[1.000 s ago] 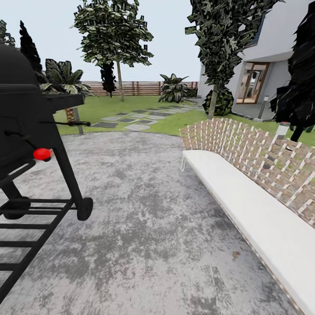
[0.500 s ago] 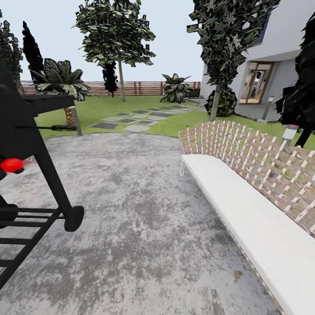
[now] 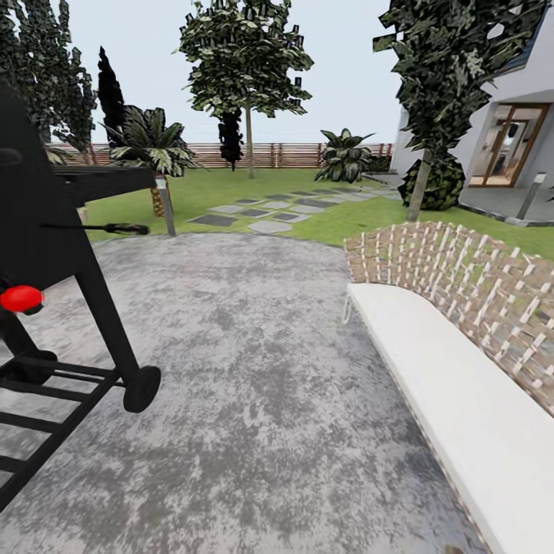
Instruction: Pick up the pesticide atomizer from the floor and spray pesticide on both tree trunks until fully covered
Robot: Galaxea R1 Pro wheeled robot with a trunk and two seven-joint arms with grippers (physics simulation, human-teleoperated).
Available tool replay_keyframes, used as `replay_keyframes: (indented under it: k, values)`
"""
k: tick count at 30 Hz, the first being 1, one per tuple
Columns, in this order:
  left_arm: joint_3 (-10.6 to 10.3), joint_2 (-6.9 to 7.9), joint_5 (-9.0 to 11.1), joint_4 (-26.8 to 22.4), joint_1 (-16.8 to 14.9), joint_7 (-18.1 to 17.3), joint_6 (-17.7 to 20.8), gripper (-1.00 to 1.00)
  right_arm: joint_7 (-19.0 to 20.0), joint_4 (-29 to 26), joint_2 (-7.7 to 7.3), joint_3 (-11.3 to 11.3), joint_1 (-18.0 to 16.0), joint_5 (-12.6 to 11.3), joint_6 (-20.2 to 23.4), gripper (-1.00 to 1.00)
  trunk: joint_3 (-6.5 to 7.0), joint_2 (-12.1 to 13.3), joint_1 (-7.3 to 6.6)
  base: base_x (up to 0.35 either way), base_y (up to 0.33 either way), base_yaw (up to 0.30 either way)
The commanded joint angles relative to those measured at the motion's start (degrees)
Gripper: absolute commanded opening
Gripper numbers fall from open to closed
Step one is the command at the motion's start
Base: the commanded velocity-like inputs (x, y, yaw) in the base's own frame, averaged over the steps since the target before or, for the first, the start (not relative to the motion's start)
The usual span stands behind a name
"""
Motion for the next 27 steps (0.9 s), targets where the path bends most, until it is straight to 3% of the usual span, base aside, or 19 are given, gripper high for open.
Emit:
replay_keyframes:
  k: [1,27]
  values:
    - [0.08,0.01,0.02,0.05,-0.03,0.06,-0.19,1.0,-0.02,0.03,-0.01,0.01,0.0,0.06,-0.17,1.0,-0.05,-0.02,0.02,0.312,-0.168,0.275]
    - [0.06,0.01,-0.07,0.05,-0.03,0.06,-0.19,1.0,-0.01,0.03,-0.01,0.01,0.01,0.06,-0.17,1.0,-0.05,-0.02,0.02,0.333,-0.073,0.024]
